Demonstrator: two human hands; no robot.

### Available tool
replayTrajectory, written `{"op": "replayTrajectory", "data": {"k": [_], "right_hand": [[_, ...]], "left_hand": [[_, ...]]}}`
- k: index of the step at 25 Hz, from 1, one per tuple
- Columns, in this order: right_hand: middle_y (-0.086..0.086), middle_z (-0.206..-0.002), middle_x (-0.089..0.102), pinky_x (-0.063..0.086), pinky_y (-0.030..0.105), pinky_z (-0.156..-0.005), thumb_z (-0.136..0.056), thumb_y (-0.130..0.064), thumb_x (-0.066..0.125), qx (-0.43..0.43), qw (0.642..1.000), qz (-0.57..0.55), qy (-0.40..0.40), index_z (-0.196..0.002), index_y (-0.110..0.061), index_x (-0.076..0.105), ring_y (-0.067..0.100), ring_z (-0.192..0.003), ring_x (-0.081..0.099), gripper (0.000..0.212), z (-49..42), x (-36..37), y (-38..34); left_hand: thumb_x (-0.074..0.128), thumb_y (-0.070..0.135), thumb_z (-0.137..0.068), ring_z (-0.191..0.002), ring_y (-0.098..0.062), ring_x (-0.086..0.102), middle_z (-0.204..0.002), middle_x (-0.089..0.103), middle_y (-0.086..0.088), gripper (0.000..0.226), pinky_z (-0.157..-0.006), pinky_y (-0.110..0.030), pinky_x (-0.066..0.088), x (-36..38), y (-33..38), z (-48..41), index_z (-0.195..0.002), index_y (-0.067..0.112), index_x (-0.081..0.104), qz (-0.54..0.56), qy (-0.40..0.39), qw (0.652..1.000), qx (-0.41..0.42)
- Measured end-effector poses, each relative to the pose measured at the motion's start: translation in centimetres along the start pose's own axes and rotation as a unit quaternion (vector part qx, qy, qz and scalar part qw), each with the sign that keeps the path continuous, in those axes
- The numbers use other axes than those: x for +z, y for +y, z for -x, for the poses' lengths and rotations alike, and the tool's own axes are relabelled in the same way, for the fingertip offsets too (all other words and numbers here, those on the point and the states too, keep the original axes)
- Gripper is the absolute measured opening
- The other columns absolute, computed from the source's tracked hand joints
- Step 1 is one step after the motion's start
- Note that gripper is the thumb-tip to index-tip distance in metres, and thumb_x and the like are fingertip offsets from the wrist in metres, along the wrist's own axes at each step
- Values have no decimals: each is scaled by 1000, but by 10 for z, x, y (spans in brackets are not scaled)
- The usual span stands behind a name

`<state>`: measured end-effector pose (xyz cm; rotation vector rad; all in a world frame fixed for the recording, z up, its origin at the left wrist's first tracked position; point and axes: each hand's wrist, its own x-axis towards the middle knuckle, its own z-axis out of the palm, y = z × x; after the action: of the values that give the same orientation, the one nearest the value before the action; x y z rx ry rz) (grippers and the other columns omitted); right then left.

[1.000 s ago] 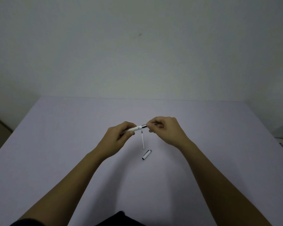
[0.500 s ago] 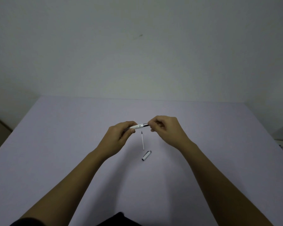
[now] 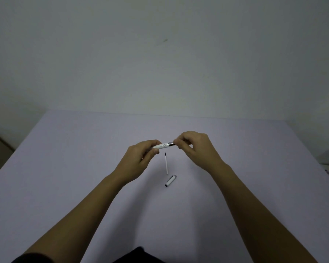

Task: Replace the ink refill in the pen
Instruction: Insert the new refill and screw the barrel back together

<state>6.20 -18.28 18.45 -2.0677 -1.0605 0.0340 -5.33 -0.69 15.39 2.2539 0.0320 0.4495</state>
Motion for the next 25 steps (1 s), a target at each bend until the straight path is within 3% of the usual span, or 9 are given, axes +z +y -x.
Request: {"op": "replayTrajectory", "data": {"k": [3,7,10,11,14,17,19,22,25], "right_hand": [[-10,-85,63,49,16,-75,-84,-30,65,-7,1000,4,-21,-96,-19,65,2,-79,59,16,0,-2,-1],[-4,-77,66,49,23,-68,-86,-30,61,-4,999,27,-25,-87,-16,67,9,-71,58,15,-1,-3,0],[-14,-82,62,43,5,-74,-82,-29,67,-13,999,17,-39,-93,-20,65,-6,-78,58,14,0,-5,1],[-13,-80,64,44,6,-72,-84,-28,66,-13,999,19,-42,-90,-20,66,-5,-76,58,10,0,-5,2],[-3,-76,68,51,27,-67,-89,-30,58,1,998,49,-45,-87,-16,68,11,-70,60,17,1,-6,3],[-10,-84,65,49,17,-75,-83,-30,66,-29,997,39,-57,-95,-19,66,3,-78,59,17,4,-9,2],[-4,-81,69,50,25,-71,-85,-28,64,-41,997,50,-50,-90,-17,68,9,-75,60,13,4,-10,2],[3,-75,69,51,38,-67,-89,-32,56,-22,996,72,-37,-86,-14,70,18,-69,60,23,1,-10,1],[-6,-85,68,51,23,-74,-84,-35,64,-39,996,65,-49,-94,-17,67,8,-77,60,21,1,-13,1]], "left_hand": [[51,19,-94,-62,-3,49,-68,55,11,15,-56,-7,36,-1,1,-1,-102,27,62,-5,5,1000,2],[51,18,-95,-64,-2,50,-69,56,13,16,-57,-6,36,-1,1,-1,-103,26,62,-11,4,1000,2],[51,18,-94,-63,-3,49,-66,53,13,16,-57,-6,36,-1,1,1,-102,28,62,-12,4,1000,3],[51,19,-94,-63,-3,49,-66,54,12,16,-57,-7,36,0,0,2,-102,29,61,-11,-1,1000,5],[52,20,-94,-60,-3,48,-64,53,13,16,-56,-7,37,2,0,3,-101,31,61,-11,-3,1000,2],[54,21,-93,-60,0,48,-63,51,15,12,-55,-7,37,2,-2,3,-101,25,62,-22,2,1000,-9],[54,22,-93,-61,2,49,-63,51,15,11,-55,-7,37,3,-2,4,-101,21,62,-32,-2,999,-14],[55,22,-93,-61,2,50,-61,48,14,10,-54,-7,36,6,-1,4,-100,18,61,-39,12,999,-20],[56,21,-92,-63,2,50,-61,47,14,10,-54,-7,36,5,1,4,-100,17,60,-49,24,998,-9]]}}
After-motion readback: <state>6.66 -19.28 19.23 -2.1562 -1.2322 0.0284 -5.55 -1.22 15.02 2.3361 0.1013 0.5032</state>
